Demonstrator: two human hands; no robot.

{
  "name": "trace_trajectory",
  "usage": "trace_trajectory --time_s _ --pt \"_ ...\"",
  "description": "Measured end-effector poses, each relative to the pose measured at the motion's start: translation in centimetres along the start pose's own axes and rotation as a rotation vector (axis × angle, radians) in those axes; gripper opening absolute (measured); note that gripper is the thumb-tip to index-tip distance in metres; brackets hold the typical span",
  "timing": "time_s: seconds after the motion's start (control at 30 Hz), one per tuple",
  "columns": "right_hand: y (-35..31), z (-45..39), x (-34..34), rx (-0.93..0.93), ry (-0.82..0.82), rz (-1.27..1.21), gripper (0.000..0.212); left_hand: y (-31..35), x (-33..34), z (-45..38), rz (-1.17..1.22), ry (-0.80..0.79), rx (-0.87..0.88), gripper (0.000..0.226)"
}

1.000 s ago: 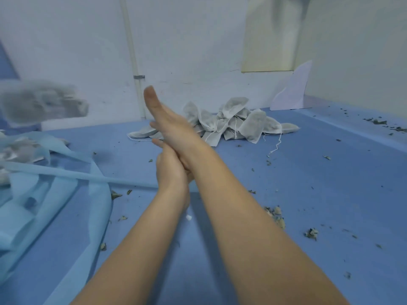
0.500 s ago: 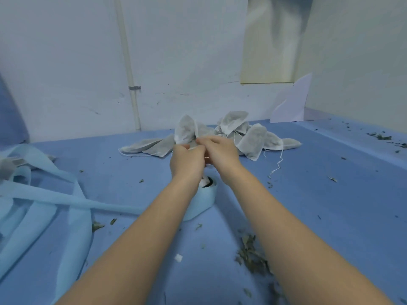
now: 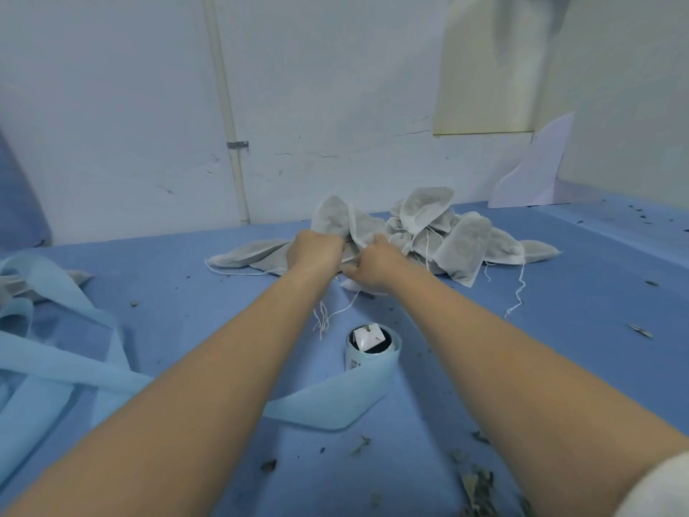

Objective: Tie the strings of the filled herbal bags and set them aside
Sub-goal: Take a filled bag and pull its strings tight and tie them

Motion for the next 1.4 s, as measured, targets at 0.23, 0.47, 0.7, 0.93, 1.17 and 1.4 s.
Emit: trace_trajectory --time_s 0.23,0.47,0.7,0.93,1.17,1.4 --pt "0.3 1.2 -0.6 0.001 0.325 -0.202 0.029 -0.6 0.5 0.2 -0.331 -0.010 0.143 0.030" --pt "1.6 8.9 -2.4 -0.256 0.395 -0.844 0.014 0.6 1.1 3.5 -0.951 0.069 0.547 0.060" --pt "2.3 16.2 -3.2 -0.288 0.250 -1.100 0.021 2.7 1.2 9.7 -1.032 0.084 0.881 0.041" --pt "1.4 22.0 -2.3 -0.352 0.267 -1.271 0.025 3.0 1.8 16.1 -0.989 -0.012 0.733 0.033" --pt "1.2 24.8 0.0 -0.362 0.237 -1.322 0.013 1.1 1.2 20.1 -1.130 0.076 0.757 0.052" --pt "0.9 25.5 2.4 -0.462 0.165 -1.127 0.022 -2.2 -1.0 21.5 -1.111 -0.055 0.594 0.055"
Point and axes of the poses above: each hand's wrist, its own z-axis away from the middle knuckle, its own x-axis out of the palm, y = z × x, the point moved 2 cm from there along -z, towards the middle knuckle, and after that the axes turned 12 degrees about -y, right-handed, at the moved point
